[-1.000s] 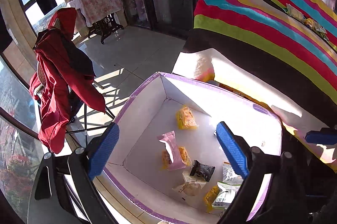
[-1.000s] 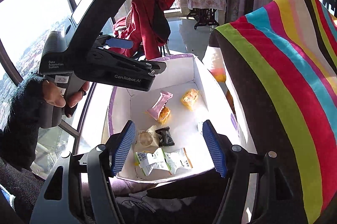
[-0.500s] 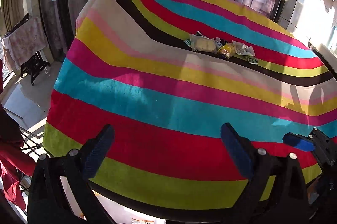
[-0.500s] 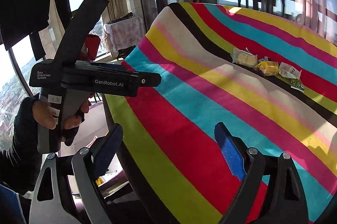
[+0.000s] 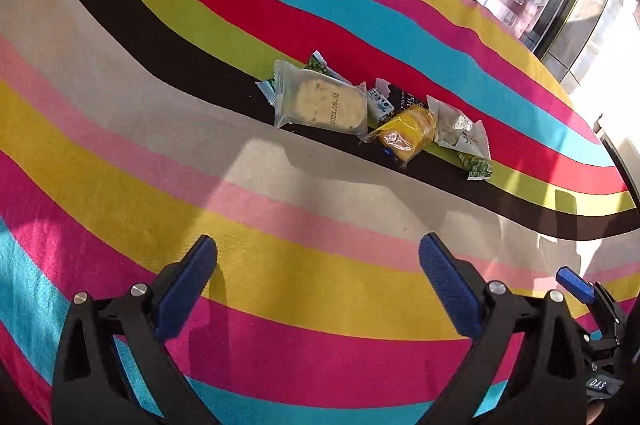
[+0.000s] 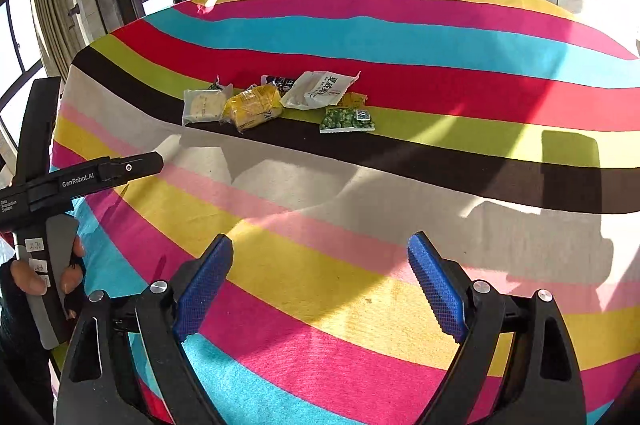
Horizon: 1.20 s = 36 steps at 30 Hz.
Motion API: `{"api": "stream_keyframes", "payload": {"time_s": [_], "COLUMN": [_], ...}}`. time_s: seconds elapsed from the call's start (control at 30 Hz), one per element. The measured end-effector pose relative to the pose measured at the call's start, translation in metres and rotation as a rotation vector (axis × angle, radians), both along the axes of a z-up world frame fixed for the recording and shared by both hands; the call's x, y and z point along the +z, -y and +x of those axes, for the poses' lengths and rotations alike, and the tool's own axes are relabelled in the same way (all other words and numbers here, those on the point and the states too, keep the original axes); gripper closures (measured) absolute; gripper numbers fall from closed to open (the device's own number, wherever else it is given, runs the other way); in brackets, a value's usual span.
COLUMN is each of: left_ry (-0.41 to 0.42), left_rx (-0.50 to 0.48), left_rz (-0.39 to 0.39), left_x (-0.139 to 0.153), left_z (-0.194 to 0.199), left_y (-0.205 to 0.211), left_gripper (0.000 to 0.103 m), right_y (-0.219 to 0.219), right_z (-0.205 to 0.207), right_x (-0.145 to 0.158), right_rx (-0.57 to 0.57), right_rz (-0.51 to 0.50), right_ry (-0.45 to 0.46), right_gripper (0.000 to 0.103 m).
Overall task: Organize snacks
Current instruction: 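Move both open grippers back over the snack pile, then grasp the green pea snack bag with right while left grasps the white printed pastry bag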
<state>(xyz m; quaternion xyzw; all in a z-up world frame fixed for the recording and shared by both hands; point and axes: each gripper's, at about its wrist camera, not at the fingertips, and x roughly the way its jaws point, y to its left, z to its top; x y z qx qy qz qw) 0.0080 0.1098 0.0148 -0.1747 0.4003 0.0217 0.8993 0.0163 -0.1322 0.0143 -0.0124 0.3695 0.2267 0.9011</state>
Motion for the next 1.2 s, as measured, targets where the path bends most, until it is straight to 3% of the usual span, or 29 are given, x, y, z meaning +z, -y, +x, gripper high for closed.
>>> {"api": "stream_keyframes", "payload": {"time_s": [0.13,0.57,0.6,0.63,0.9,1.03,1.2], "left_ry": [0.015,-0.005,-0.004,-0.004,-0.007,-0.021,-0.123], "left_rx": [0.012,0.011,0.011,0.01,0.009,0.004,-0.023], "left_rz": [-0.007,-0.005,-0.005,-0.006,0.002,0.023,0.086], "left_x": [0.0,-0.005,-0.005,-0.005,-0.005,-0.005,-0.004], "left_z": [-0.003,0.002,0.002,0.002,0.002,0.004,0.015], "left_y": [-0.001,-0.001,-0.001,-0.001,0.0,0.003,0.022], "left_gripper": [0.002,0.002,0.002,0.002,0.002,0.002,0.002], "right_y": [-0.007,-0.077,-0.074,-0.07,-0.016,0.02,0.049], "right_z": [0.046,0.151,0.15,0.146,0.036,-0.012,-0.034], "right_x": [-0.007,-0.016,-0.016,-0.015,-0.013,-0.013,-0.014], "right_rx": [-0.069,-0.082,-0.061,-0.033,0.085,0.08,0.034], "right_rz": [-0.025,-0.216,-0.195,-0.158,-0.092,-0.069,-0.007], "right_ry": [-0.031,-0.084,-0.091,-0.097,-0.038,-0.031,-0.043], "right_gripper": [0.017,0.018,0.03,0.052,0.055,0.055,0.054]}}
